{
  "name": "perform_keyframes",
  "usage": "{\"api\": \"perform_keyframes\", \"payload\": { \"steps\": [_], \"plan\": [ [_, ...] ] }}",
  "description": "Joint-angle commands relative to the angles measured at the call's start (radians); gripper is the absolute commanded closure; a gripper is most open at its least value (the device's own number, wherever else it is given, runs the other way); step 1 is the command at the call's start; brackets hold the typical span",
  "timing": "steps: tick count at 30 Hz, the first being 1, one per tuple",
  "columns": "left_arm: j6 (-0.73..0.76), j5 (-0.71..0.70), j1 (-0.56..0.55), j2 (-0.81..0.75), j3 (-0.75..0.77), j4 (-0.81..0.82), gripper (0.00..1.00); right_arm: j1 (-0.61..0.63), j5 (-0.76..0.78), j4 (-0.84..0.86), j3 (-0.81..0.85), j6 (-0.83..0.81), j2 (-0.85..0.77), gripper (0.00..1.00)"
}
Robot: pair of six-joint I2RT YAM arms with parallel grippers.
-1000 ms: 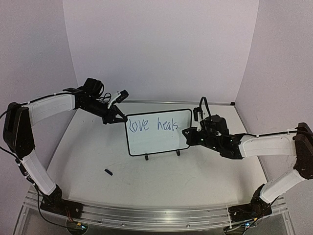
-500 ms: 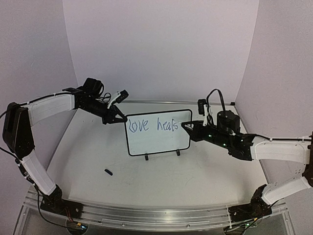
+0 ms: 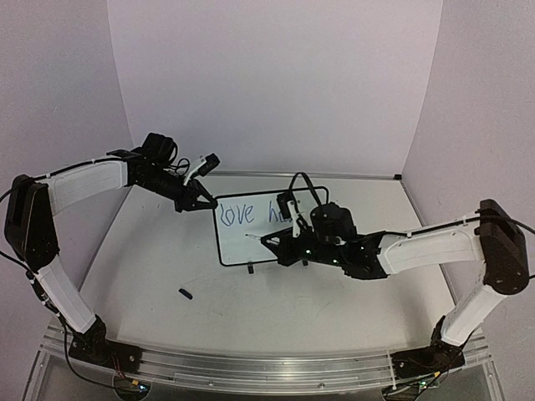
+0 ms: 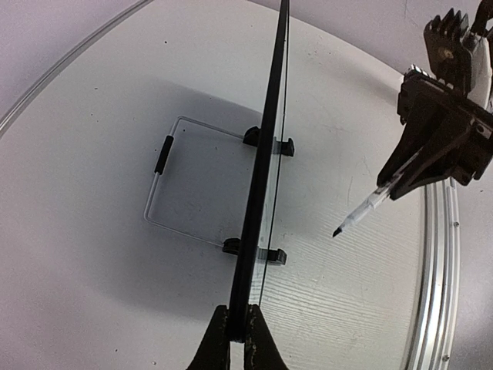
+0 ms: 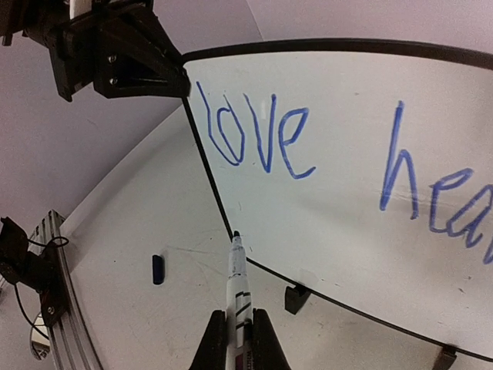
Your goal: Write a sentence on the whiteboard
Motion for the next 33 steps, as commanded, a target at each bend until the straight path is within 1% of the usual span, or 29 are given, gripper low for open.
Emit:
{"api": "perform_keyframes", "payload": {
  "steps": [1,10,19,26,33],
  "plan": [
    [0.022,-0.027,0.008,-0.038,0.003,0.036,1.00,0.028,0.023,0.053,0.108,-0.008,0.119,1.00],
    [0.023,-0.029,0.007,-0.041,0.003,0.037,1.00,0.036,0.052,0.061,0.189,0.009,0.251,1.00],
    [0.023,-0.031,0.007,-0.049,0.002,0.037,1.00,0.036,0.149,0.059,0.210,0.042,0.299,1.00],
    [0.024,-0.033,0.007,-0.052,0.002,0.038,1.00,0.036,0.106,0.053,0.246,0.018,0.330,1.00],
    [0.026,-0.036,0.008,-0.056,0.000,0.038,1.00,0.037,0.104,0.029,0.243,0.026,0.367,1.00]
  ]
}}
